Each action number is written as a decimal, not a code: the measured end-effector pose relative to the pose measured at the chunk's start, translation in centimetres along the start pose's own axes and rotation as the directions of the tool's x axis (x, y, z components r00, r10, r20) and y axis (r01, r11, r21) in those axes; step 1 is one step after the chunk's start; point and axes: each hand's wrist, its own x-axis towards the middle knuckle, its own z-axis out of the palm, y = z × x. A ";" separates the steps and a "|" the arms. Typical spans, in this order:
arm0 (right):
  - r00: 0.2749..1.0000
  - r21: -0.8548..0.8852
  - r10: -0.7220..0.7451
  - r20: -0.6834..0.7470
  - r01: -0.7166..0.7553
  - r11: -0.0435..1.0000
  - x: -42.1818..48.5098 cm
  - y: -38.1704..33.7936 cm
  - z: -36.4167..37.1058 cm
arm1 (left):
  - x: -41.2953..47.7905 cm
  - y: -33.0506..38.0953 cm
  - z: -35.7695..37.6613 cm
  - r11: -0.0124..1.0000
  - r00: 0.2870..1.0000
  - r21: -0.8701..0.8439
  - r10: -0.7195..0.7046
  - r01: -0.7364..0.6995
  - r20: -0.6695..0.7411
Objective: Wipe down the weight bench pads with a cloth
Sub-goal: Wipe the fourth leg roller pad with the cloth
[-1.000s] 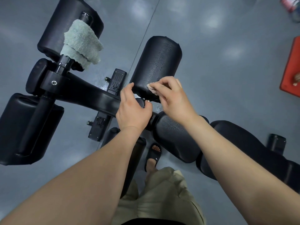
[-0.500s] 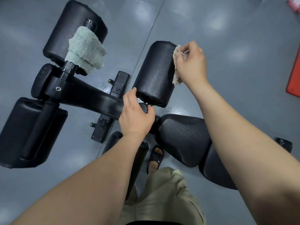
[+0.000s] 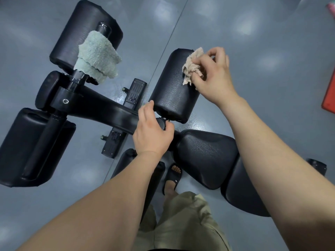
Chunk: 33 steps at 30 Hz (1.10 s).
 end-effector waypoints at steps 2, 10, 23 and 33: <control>0.999 -0.007 -0.022 -0.033 0.022 1.000 0.2 -0.2 0.2 | 0.0 0.0 0.0 1.000 1.000 0.002 -0.004 0.004 0.002; 0.973 0.097 0.186 -0.137 -0.173 0.980 2.2 0.3 -0.1 | -0.1 0.1 -0.1 1.000 1.000 0.002 -0.011 0.011 0.018; 0.995 -0.065 0.084 -0.062 -0.088 0.994 5.4 -0.7 0.6 | 0.1 -0.2 0.1 0.999 0.997 0.009 -0.046 0.046 0.056; 0.999 -0.147 -0.036 0.013 0.037 0.988 2.2 -1.2 1.2 | 0.1 -0.2 0.0 1.000 0.999 0.000 -0.029 0.029 0.034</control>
